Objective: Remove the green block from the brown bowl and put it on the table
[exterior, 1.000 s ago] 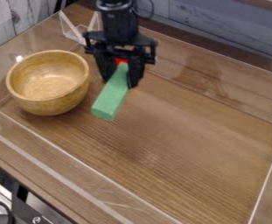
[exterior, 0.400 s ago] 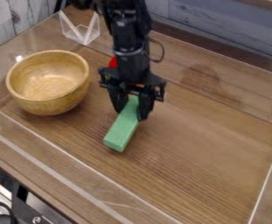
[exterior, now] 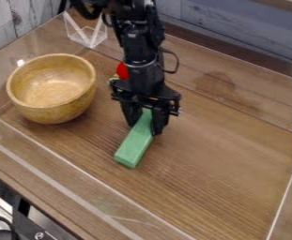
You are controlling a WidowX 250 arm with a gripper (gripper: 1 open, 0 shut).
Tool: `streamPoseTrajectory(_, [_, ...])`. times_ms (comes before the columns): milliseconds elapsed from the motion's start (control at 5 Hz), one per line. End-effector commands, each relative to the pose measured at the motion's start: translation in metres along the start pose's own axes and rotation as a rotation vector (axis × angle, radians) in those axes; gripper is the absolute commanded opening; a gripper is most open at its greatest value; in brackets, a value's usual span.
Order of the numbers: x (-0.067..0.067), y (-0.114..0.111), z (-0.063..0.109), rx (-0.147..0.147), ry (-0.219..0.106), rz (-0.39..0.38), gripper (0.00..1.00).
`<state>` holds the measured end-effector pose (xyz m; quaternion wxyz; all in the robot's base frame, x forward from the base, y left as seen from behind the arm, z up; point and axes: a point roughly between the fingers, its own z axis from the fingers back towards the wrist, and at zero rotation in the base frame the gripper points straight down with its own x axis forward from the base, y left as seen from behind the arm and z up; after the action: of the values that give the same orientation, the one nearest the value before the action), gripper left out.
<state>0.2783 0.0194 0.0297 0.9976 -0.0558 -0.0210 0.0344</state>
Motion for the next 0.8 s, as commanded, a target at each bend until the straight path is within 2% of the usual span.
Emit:
streamPoseTrajectory(0, [0.0034, 0.0032, 0.0057, -0.013, -0.030, -0.009, 0.00])
streamPoseTrajectory(600, [0.0024, 0.0101, 0.0033, -0.050, -0.027, -0.016, 0.00])
